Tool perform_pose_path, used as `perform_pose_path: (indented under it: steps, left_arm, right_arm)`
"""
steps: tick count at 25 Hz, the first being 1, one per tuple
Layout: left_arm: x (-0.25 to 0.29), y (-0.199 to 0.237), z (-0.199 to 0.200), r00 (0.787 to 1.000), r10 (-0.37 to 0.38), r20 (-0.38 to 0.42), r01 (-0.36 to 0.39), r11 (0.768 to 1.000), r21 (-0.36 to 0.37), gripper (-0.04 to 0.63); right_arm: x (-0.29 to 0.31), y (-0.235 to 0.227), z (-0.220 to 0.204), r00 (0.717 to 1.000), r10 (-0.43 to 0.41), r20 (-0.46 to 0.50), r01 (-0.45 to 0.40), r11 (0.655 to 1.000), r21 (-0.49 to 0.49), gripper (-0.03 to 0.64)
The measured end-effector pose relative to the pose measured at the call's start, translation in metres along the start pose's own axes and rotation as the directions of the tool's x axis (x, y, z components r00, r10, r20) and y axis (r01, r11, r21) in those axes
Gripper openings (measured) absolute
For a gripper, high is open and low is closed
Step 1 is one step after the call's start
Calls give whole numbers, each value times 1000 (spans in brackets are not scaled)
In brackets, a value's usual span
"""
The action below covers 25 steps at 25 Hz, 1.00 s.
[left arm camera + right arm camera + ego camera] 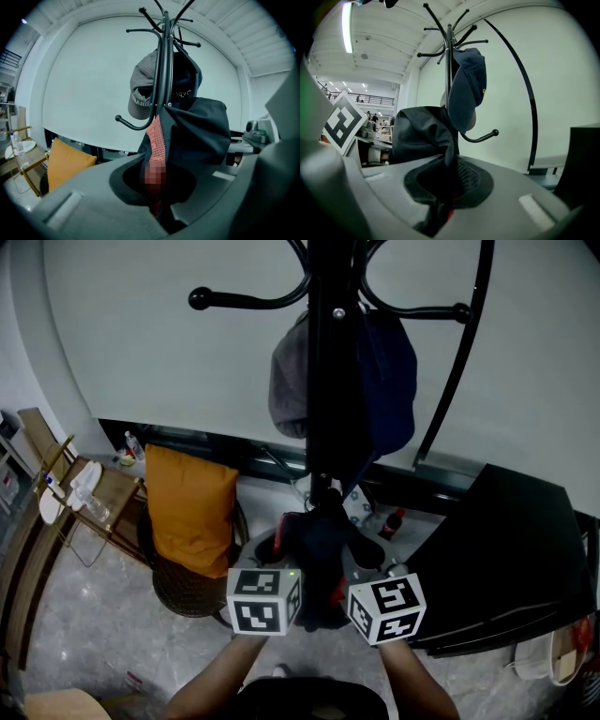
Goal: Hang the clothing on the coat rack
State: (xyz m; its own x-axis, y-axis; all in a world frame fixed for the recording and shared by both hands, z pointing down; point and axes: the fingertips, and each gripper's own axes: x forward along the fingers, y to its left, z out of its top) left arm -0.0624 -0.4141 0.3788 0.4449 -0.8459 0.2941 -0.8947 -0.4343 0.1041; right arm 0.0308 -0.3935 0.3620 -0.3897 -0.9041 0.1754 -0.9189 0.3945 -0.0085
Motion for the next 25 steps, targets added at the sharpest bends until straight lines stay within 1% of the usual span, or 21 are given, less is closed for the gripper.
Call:
perform_pose_path:
  steps: [11, 20, 25]
  left_arm:
    - [9, 9, -2, 1000, 0, -7, 0, 1000, -8, 11]
    - [18, 7, -2, 1000, -22, -4, 22, 1000, -5, 12]
    - [21, 5, -3, 999, -40, -6, 40, 999, -19, 12]
  right_arm:
    - [14, -1, -6, 1000, 1, -7, 0, 1000, 12, 32]
    - [21, -1, -7, 1000, 2, -8, -2, 1000, 9, 32]
    - [25, 0, -8, 1000, -1, -7, 1, 1000, 7, 32]
